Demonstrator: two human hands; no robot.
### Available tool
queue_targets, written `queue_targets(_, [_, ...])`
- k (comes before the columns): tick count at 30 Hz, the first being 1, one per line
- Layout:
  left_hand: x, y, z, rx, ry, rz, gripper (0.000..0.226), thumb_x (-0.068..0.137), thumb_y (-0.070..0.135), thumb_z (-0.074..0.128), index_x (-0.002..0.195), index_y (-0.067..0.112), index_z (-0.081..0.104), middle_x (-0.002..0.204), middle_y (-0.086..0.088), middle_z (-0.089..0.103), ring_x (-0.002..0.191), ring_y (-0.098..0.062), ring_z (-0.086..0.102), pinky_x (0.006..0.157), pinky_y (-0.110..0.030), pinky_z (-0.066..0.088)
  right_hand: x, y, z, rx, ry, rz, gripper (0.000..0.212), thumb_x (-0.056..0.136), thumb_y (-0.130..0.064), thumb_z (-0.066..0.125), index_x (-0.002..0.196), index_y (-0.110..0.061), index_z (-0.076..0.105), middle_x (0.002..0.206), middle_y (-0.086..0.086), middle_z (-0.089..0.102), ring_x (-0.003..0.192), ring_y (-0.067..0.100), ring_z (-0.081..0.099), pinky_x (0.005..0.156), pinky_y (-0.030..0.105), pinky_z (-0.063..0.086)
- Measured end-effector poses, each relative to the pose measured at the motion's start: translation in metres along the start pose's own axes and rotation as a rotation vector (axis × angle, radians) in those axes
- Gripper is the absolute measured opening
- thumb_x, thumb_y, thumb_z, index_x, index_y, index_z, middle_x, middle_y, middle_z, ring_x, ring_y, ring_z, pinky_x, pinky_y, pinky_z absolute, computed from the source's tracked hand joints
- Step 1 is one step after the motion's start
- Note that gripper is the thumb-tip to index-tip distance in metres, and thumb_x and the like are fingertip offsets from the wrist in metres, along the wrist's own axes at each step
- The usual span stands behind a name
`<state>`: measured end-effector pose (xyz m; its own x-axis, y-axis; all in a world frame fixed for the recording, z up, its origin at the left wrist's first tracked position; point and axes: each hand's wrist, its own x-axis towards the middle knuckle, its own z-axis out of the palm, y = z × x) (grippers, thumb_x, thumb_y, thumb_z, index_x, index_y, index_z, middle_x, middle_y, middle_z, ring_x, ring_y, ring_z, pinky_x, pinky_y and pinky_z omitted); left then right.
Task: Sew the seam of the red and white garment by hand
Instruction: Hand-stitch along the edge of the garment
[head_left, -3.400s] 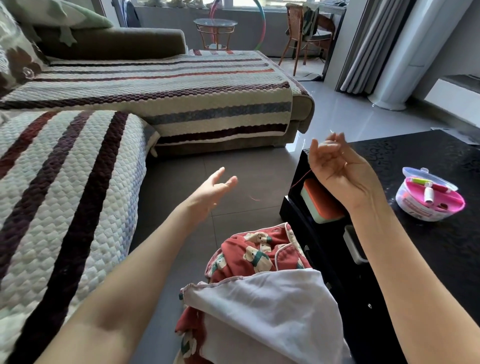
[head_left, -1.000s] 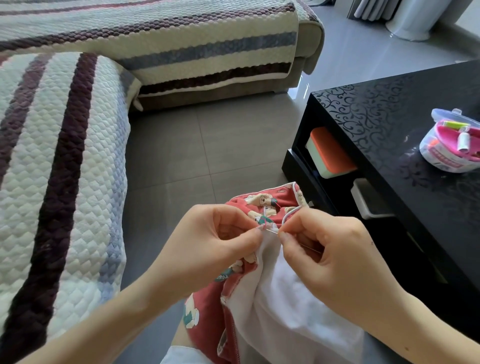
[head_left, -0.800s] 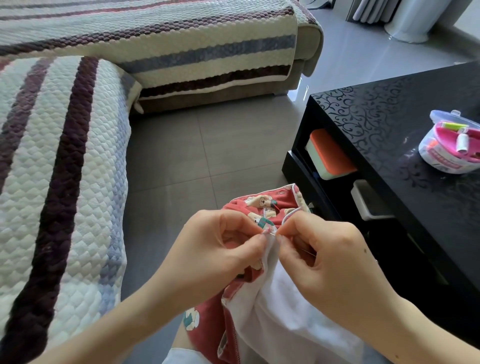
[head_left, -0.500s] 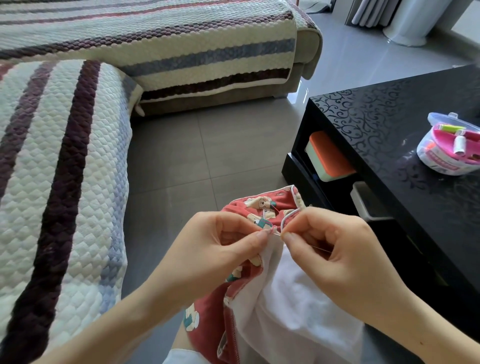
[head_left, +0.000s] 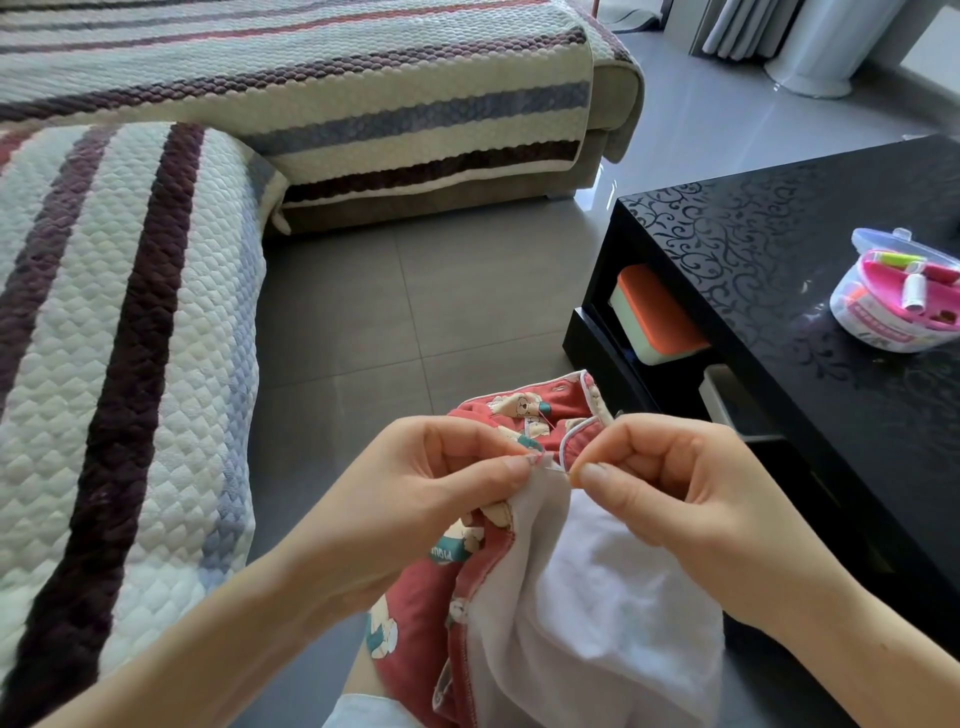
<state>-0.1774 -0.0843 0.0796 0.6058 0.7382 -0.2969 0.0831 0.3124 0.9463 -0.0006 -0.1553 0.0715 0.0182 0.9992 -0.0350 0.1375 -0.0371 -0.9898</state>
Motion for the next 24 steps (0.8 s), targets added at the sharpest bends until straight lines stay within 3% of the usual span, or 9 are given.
queue_targets(11, [0.0000,-0.0021,-0.0013,0.006,0.003,-0.010,0.016,0.065,0.020,0.068,0.070,0.006,0.075,0.060,-0.005,0.066,0.051,-0.009,0.057,0.050,-0.016,0.047,-0.0030,-0.0036,0.0020,-0.060,0.047,-0.047,0.009,0.076,-0.018,0.063,0.074,-0.011,0.067,0.055,0.015,0.052,0.049,0.009,0.043,0.045,0.015,0.033])
queue_targets(16, [-0.0019,-0.0011,-0.0008,0.024,0.006,0.007,0.016,0.064,0.021,0.068,0.070,0.008,0.076,0.063,-0.004,0.069,0.054,-0.008,0.060,0.053,-0.014,0.047,-0.0040,-0.0026,0.0030,-0.121,0.046,-0.088,0.012,0.077,-0.016,0.062,0.068,-0.008,0.067,0.055,0.013,0.054,0.047,0.009,0.043,0.045,0.015,0.033])
queue_targets(20, [-0.0026,-0.0012,0.0005,0.086,0.019,0.052,0.014,0.066,0.022,0.069,0.068,0.010,0.075,0.063,-0.001,0.070,0.056,-0.005,0.062,0.054,-0.013,0.047,-0.0044,-0.0017,0.0046,-0.253,0.054,-0.146,0.014,0.079,-0.014,0.060,0.066,-0.009,0.065,0.050,0.006,0.050,0.043,0.006,0.038,0.044,0.013,0.031])
queue_targets(24, [-0.0035,-0.0041,0.0021,0.220,0.028,0.111,0.011,0.082,0.009,0.069,0.072,0.011,0.074,0.059,-0.004,0.068,0.052,-0.010,0.062,0.053,-0.022,0.051,-0.0037,0.0047,0.0091,-0.514,0.104,-0.267,0.020,0.083,-0.023,0.055,0.067,-0.013,0.061,0.049,0.000,0.050,0.043,0.015,0.045,0.042,0.023,0.035])
